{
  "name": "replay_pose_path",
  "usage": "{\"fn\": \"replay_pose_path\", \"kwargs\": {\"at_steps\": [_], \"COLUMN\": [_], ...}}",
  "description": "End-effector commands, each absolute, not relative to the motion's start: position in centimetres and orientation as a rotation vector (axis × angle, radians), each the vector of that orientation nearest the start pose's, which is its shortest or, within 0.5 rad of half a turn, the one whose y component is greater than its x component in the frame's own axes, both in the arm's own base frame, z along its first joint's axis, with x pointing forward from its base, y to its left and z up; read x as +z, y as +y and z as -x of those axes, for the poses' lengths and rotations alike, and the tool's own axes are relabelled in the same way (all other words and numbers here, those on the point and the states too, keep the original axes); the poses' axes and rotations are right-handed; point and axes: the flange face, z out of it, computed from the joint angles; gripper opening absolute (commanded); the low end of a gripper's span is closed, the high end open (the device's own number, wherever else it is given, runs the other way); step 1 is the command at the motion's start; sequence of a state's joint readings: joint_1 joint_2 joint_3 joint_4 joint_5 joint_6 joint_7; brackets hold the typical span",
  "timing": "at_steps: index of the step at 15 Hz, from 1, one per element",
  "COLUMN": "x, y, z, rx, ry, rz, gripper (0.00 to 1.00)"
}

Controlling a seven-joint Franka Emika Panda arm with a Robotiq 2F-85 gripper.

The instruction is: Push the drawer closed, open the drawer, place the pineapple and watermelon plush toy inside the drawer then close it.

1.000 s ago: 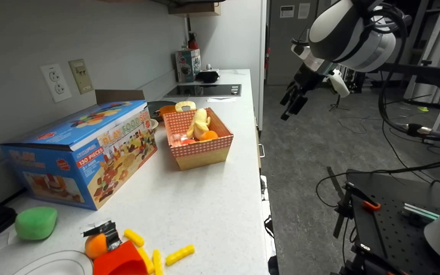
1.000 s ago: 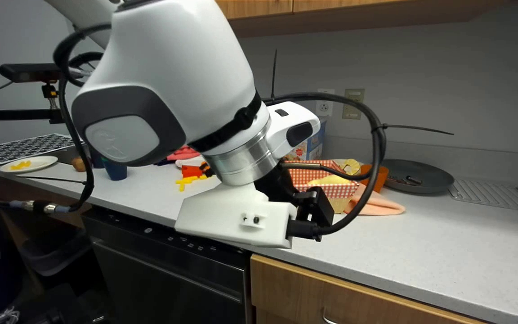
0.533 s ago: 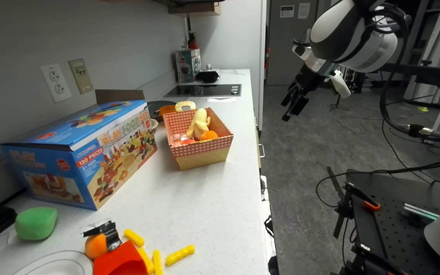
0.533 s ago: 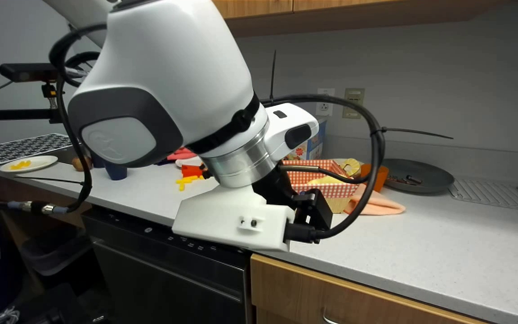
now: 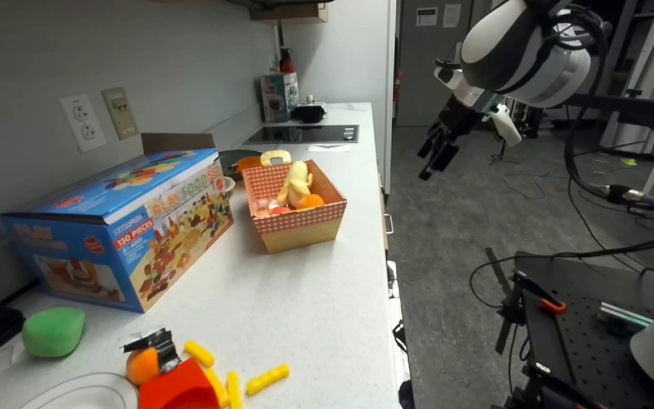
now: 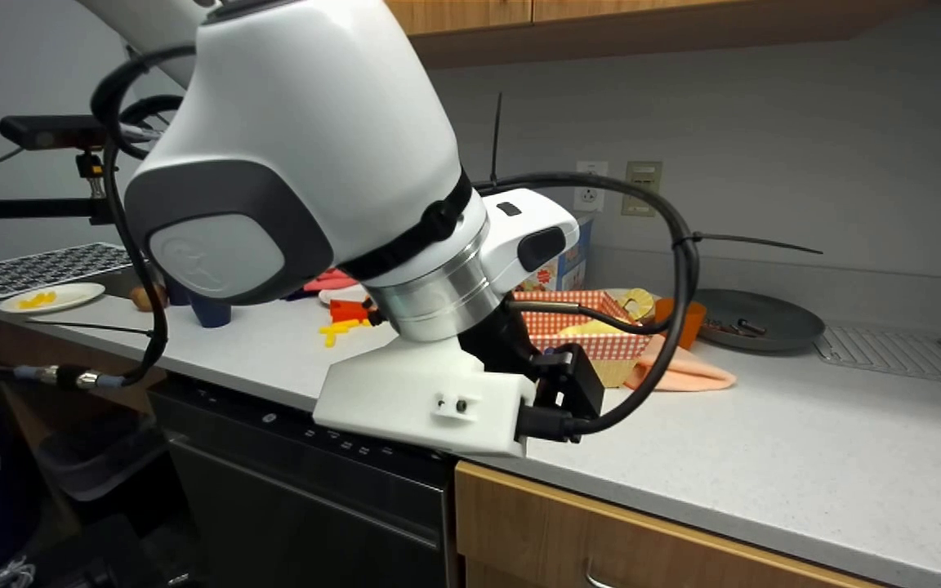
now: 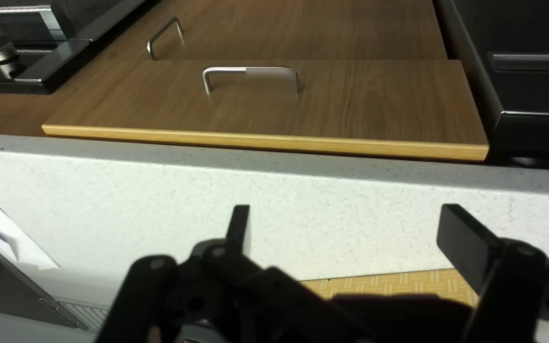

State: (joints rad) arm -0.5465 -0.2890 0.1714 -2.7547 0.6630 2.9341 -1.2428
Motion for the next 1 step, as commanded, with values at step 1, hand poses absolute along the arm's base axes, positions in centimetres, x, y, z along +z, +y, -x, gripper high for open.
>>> {"fn": "replay_pose_path", "kwargs": {"at_steps": [1], "x": [34.75], "y": [-18.88], "z": [-36.59], "rx": [-0.793], "ry": [-0.407], "rz": [3.186], "gripper": [1.00]}}
